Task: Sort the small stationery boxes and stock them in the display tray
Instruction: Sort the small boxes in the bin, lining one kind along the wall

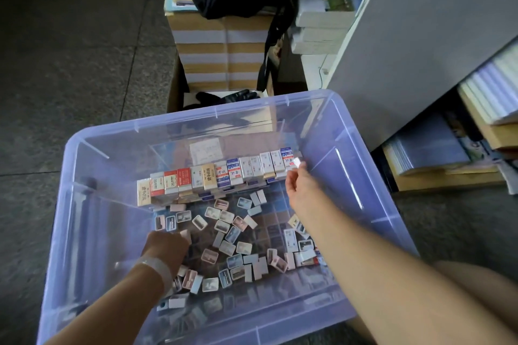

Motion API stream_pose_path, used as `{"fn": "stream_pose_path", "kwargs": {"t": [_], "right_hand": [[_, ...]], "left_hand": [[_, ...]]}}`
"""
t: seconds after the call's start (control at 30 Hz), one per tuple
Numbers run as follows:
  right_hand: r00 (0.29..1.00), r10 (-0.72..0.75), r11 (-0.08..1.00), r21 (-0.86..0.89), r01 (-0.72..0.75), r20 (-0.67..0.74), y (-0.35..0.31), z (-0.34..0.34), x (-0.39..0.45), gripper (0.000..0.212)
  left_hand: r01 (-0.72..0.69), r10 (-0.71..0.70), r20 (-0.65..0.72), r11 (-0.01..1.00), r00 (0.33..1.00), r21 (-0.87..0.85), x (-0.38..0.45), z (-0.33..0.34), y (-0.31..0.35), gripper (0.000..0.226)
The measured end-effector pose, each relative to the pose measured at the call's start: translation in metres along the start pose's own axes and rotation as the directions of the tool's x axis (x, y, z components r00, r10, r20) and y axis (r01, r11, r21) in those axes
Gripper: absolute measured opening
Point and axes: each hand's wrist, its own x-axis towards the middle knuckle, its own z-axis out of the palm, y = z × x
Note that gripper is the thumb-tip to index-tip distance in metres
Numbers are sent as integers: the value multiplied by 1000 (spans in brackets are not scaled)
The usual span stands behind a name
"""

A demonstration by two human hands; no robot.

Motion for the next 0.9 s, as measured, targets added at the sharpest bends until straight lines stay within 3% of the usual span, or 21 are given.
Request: {"fn": "stream_pose_path", "kwargs": {"t": [0.13,0.3,0.43,0.6,0.73,0.83,0.9], "right_hand": [[999,25,995,98,-28,30,-1,-7,0,29],[996,20,996,81,-27,83,5,-4,-3,15],[996,44,991,125,-53,79,6,-3,-3,28],[983,128,972,180,-151,132,1,-5,-2,17],[967,167,945,247,-212,194,-3,-1,3,17],[965,155,956,215,-201,214,-1,-2,1,12],[968,120,981,126,-150,220,2,-2,-4,7]], "left_hand": [[-20,20,50,1000,999,15,3,1,2,31],[-32,31,39,999,999,21,2,1,3,31],[-29,31,63,999,998,-44,1,2,-1,30],[7,1,109,997,994,-70,-2,-4,-7,29],[47,-41,56,994,998,-94,-11,-22,-14,26],[80,-93,-34,957,995,-279,-14,-41,-21,17],[16,-94,-137,873,986,-488,-11,-54,-27,19]]}}
